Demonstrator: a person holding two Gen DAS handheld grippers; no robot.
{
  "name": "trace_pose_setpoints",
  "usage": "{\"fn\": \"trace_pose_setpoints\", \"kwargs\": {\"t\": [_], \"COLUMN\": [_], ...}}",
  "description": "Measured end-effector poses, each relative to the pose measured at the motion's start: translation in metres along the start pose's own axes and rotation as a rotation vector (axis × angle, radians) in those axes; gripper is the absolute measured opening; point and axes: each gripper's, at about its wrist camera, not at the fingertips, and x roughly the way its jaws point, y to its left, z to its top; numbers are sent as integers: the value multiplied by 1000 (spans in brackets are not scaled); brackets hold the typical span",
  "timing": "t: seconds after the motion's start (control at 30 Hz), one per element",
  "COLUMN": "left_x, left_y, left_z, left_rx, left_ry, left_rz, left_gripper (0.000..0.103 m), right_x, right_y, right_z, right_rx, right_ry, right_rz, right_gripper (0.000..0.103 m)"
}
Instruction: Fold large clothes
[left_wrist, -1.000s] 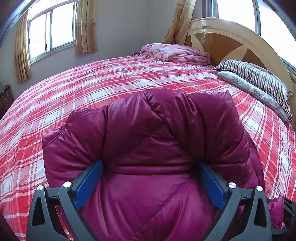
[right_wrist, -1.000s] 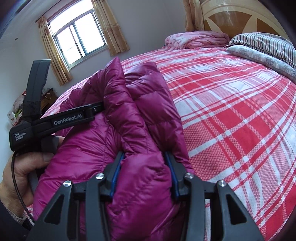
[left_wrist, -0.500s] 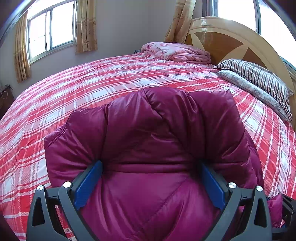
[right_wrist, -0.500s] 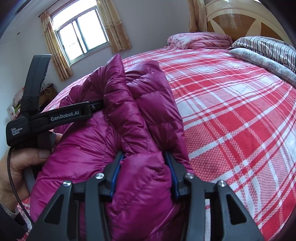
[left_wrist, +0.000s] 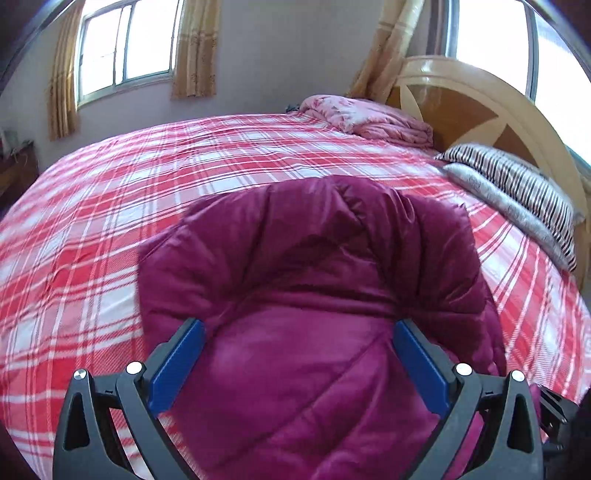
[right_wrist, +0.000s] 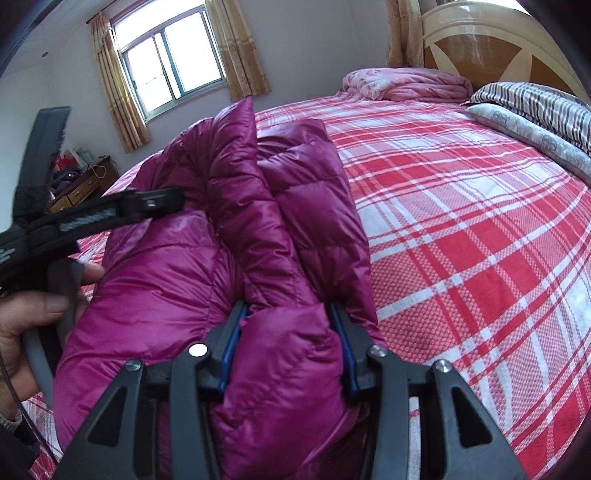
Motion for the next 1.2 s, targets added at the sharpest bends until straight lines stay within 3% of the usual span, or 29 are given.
{"fn": "trace_pose_setpoints", "kwargs": {"t": [0.07,0.13,0.17,0.27,0.47,0.57,0.7,0.83,0.9,0.93,1.1,1.2], "left_x": [-20,-34,-38,-31,-8,2,5,9,10,11,15,16], "left_y": [14,29,36,54,58,58,55,49,44,40,34,35], "left_z": [-8,-18,-24,-37,-42,-45,-45,-41,-40,-39,-36,-38], "left_rx": [-24,-54,-76,-176,-267,-289,-282,-264,-251,-242,-230,-242], "left_ry": [-19,-37,-36,7,73,84,84,91,90,91,91,86], "left_rz": [-34,-58,-72,-151,-280,-313,-321,-319,-308,-302,-296,-311], "left_gripper": [102,102,102,102,102,102,102,102,102,102,102,102], "right_x": [-11,-25,-35,-32,32,52,72,79,77,76,84,83], "right_y": [-5,-14,-19,-28,-76,-85,-76,-74,-70,-69,-69,-83], "right_z": [6,12,17,37,77,84,86,81,78,75,74,75], "right_rx": [16,65,76,47,172,184,118,133,133,143,158,240], "right_ry": [18,-23,-73,-103,86,104,147,124,144,158,172,154], "right_rz": [-2,22,8,-52,139,192,223,261,352,392,416,526], "right_gripper": [64,97,100,100,100,100,85,81,72,71,72,73]}}
